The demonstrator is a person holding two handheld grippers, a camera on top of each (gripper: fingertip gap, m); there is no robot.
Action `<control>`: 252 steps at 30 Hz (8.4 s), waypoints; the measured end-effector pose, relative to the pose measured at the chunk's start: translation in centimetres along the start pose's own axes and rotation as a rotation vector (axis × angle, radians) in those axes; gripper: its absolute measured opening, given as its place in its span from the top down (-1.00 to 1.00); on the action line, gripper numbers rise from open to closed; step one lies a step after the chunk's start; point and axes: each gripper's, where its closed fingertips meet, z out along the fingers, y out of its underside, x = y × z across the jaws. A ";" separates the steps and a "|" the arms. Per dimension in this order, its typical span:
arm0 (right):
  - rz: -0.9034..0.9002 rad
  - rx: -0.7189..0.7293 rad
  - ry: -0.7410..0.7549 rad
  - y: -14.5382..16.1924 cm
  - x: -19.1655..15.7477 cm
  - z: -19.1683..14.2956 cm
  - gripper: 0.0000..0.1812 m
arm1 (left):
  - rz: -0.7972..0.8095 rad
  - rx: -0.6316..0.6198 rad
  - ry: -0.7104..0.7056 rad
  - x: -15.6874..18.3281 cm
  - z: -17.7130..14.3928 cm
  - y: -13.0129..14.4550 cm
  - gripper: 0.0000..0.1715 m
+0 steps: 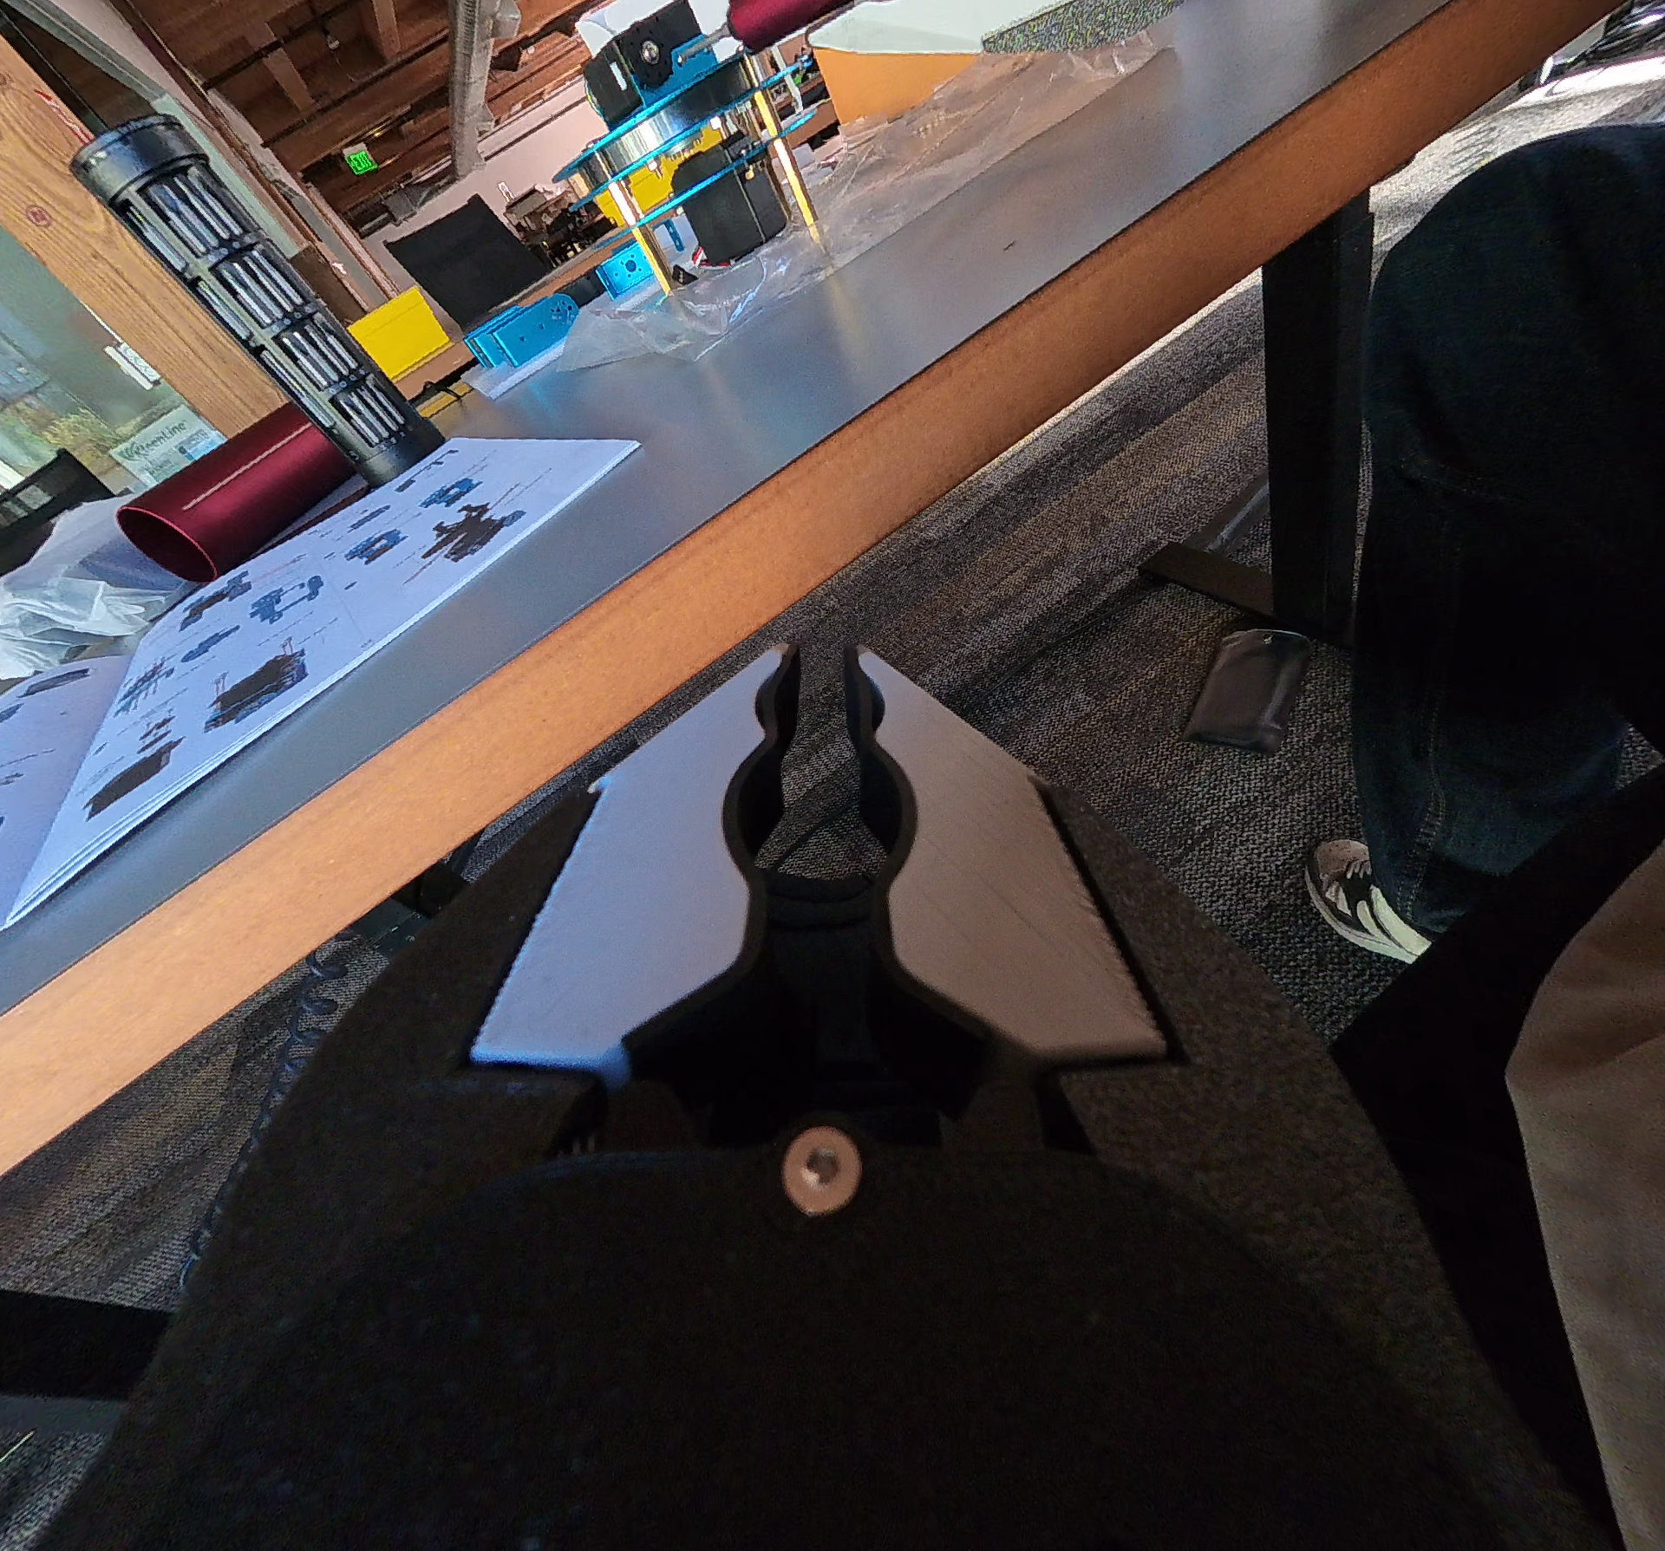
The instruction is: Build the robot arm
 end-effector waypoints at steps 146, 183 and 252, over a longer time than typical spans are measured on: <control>0.672 -0.142 0.036 0.5 3.0 0.4 0.78 | -1.095 0.011 1.035 -2.5 18.8 -17.3 0.70; 2.127 0.195 -0.938 9.6 1.5 2.6 0.76 | -0.215 -0.173 0.955 -8.8 25.4 -11.0 -0.14; 2.034 0.117 -0.334 -3.5 6.9 -4.9 0.78 | 0.119 0.329 0.945 -4.6 14.0 -16.8 1.00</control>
